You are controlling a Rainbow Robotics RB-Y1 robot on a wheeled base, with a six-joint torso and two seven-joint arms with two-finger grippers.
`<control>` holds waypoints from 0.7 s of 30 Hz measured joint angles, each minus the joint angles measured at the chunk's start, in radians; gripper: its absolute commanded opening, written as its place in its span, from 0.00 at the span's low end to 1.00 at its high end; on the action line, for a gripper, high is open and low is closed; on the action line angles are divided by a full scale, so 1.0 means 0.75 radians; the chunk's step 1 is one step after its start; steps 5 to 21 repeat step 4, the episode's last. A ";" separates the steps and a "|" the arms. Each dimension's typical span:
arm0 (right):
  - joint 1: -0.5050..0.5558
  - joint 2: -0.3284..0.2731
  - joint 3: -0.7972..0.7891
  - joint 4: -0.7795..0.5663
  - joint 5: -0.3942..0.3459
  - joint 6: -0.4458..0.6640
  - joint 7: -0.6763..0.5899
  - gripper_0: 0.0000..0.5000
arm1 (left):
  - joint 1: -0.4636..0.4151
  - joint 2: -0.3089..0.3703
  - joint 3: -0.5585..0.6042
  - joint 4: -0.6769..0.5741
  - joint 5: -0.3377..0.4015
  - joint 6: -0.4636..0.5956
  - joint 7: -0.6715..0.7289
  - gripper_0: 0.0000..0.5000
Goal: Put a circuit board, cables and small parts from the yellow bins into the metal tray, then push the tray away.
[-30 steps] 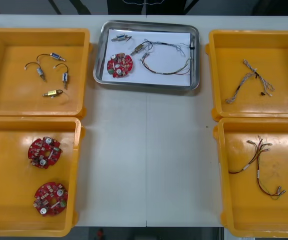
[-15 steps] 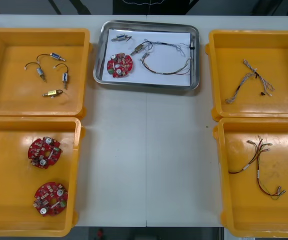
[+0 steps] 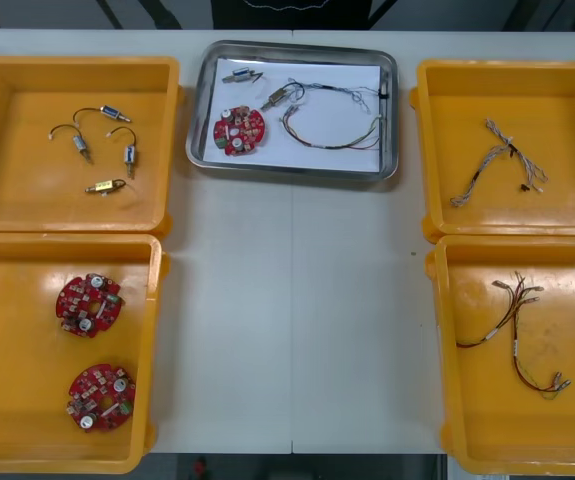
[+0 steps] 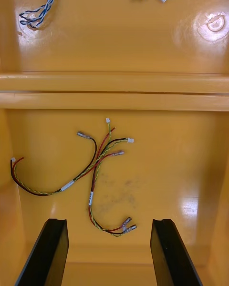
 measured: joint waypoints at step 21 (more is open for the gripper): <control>0.000 0.000 -0.001 0.000 0.000 0.000 0.000 1.00 | 0.000 0.000 0.000 0.000 0.000 0.000 0.000 1.00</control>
